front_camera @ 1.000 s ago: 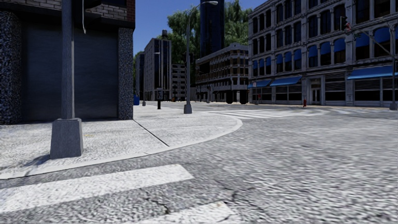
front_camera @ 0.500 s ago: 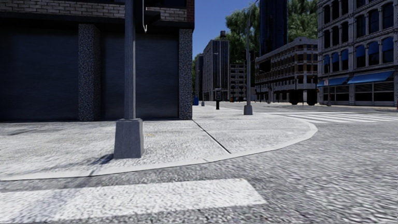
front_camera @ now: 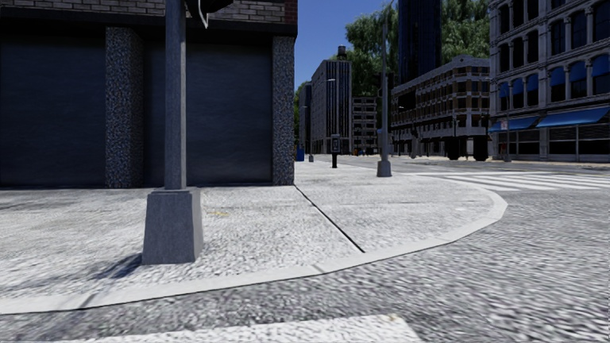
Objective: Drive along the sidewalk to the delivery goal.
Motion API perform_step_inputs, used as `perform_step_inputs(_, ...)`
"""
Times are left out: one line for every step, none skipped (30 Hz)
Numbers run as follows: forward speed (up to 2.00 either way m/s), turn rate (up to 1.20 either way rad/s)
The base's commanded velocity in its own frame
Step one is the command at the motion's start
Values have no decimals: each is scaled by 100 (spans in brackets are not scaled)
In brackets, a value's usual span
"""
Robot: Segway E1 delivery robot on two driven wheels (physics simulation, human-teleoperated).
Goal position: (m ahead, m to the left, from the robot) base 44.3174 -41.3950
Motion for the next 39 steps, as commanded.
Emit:
perform_step_inputs(200,0)
perform_step_inputs(200,0)
perform_step_inputs(200,0)
perform_step_inputs(200,0)
perform_step_inputs(200,0)
perform_step_inputs(200,0)
perform_step_inputs(200,0)
perform_step_inputs(200,0)
perform_step_inputs(200,0)
perform_step_inputs(200,0)
perform_step_inputs(200,0)
perform_step_inputs(200,0)
perform_step_inputs(200,0)
perform_step_inputs(200,0)
perform_step_inputs(200,0)
perform_step_inputs(200,0)
perform_step_inputs(197,0)
perform_step_inputs(192,0)
perform_step_inputs(192,0)
perform_step_inputs(187,0)
perform_step_inputs(181,0)
perform_step_inputs(175,0)
perform_step_inputs(157,0)
perform_step_inputs(157,0)
perform_step_inputs(136,0)
perform_step_inputs(127,0)
perform_step_inputs(121,0)
perform_step_inputs(121,0)
perform_step_inputs(119,0)
perform_step_inputs(118,0)
perform_step_inputs(117,0)
perform_step_inputs(117,0)
perform_step_inputs(117,0)
perform_step_inputs(116,0)
perform_step_inputs(115,0)
perform_step_inputs(115,0)
perform_step_inputs(115,0)
perform_step_inputs(115,0)
perform_step_inputs(115,0)
